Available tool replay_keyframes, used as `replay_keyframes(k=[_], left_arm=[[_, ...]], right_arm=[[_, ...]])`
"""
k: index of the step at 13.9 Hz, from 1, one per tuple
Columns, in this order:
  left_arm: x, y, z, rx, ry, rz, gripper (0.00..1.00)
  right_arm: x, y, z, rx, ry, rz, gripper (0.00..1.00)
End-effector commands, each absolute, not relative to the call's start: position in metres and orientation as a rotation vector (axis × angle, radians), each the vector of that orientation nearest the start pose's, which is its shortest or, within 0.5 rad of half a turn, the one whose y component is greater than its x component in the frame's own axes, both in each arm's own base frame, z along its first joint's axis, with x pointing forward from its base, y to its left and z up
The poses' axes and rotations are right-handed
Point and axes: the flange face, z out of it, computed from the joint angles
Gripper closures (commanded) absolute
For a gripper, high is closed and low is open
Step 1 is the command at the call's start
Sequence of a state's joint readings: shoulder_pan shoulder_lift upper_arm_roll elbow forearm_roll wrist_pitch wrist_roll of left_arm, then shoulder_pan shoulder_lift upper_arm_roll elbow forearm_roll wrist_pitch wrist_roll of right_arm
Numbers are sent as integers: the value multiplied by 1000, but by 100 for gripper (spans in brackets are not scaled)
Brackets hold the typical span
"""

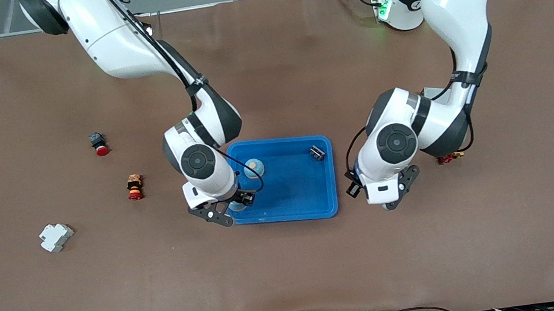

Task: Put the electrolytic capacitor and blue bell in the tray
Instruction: 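Carry the bell and capacitor over the blue tray with both grippers, then lower both items into the tray and open both grippers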

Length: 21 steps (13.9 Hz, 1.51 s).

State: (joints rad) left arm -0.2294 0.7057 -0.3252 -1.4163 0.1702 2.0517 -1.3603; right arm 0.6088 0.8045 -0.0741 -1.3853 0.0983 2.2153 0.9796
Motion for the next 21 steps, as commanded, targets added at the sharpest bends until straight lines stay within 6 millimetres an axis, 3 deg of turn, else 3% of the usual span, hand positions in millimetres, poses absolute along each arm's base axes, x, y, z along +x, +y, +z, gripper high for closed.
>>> replay_keyframes(k=[1,8,13,21], left_arm=[[639,-355,298,-2947,-1244,82,100],[630,-390,283,-3023,-1273,83,100],[621,-406,234,-3018,-1286,120,100],[618,-407,206,-3008,-1273,135,100]], right_arm=[[632,404,225,-2997,798,-28,100],[631,415,216,-2980,845,-32,100],[624,423,206,-2992,839,-23,100],[618,431,193,-2993,863,-27,100]])
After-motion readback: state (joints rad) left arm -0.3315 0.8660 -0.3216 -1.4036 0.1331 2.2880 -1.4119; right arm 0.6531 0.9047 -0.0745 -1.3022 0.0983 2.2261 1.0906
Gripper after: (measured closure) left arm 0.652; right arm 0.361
